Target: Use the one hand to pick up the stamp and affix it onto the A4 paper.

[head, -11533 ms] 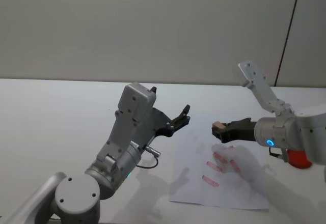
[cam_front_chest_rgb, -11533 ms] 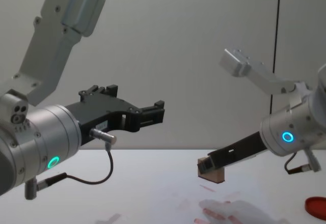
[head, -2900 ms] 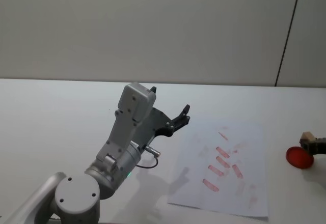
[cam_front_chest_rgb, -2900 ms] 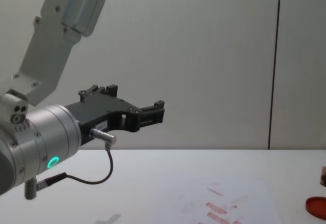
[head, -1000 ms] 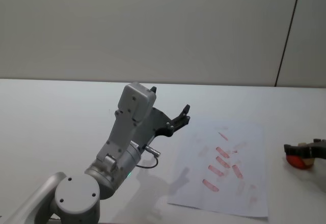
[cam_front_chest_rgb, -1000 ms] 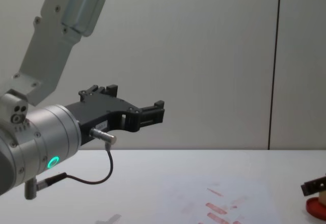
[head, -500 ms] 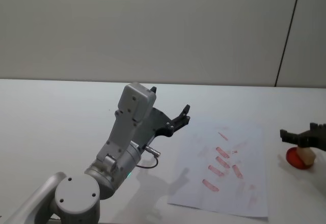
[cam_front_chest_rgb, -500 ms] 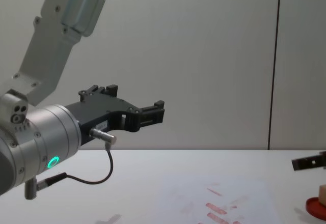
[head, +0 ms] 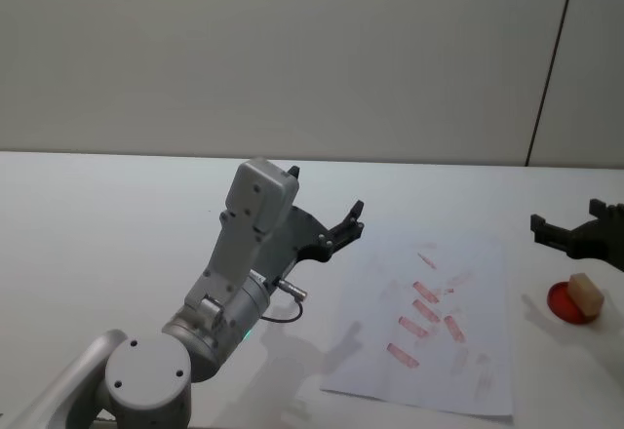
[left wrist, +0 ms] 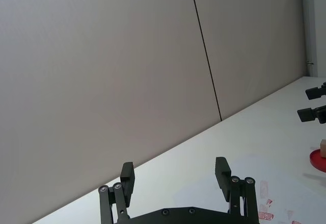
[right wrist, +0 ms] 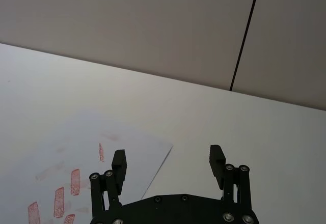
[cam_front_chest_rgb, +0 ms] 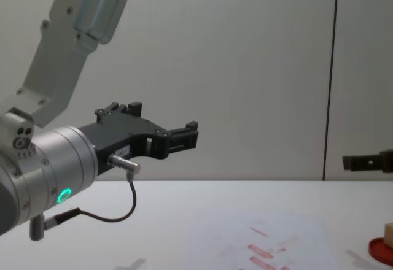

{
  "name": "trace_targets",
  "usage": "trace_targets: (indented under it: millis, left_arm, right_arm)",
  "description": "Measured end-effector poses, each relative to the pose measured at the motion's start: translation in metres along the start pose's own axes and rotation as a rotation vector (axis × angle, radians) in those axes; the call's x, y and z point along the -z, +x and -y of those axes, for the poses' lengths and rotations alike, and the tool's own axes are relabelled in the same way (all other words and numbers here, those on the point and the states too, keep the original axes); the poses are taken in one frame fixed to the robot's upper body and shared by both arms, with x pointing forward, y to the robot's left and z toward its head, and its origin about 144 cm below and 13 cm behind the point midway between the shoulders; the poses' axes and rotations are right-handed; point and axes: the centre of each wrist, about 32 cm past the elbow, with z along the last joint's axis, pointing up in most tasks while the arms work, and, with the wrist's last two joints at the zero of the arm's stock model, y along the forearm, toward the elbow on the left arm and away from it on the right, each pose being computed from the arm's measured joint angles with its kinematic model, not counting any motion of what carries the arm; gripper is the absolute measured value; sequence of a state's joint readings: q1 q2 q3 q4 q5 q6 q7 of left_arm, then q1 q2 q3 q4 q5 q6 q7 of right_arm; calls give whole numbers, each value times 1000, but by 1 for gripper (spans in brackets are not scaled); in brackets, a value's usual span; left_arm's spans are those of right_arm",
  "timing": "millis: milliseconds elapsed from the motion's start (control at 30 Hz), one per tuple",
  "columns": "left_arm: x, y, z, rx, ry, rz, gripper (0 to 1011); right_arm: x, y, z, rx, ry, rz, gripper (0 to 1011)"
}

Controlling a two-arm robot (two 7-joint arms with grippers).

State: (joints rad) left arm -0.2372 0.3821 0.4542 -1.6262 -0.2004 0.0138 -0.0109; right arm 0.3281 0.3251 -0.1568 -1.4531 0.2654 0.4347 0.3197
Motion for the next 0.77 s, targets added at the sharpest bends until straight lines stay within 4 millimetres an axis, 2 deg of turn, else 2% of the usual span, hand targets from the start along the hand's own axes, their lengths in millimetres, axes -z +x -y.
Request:
trace_targets:
  millis: [767]
  left_arm:
    - [0,0,0,0,0,0,1002]
  right_arm:
    - [-2,-4,6,-11,80,13,1001]
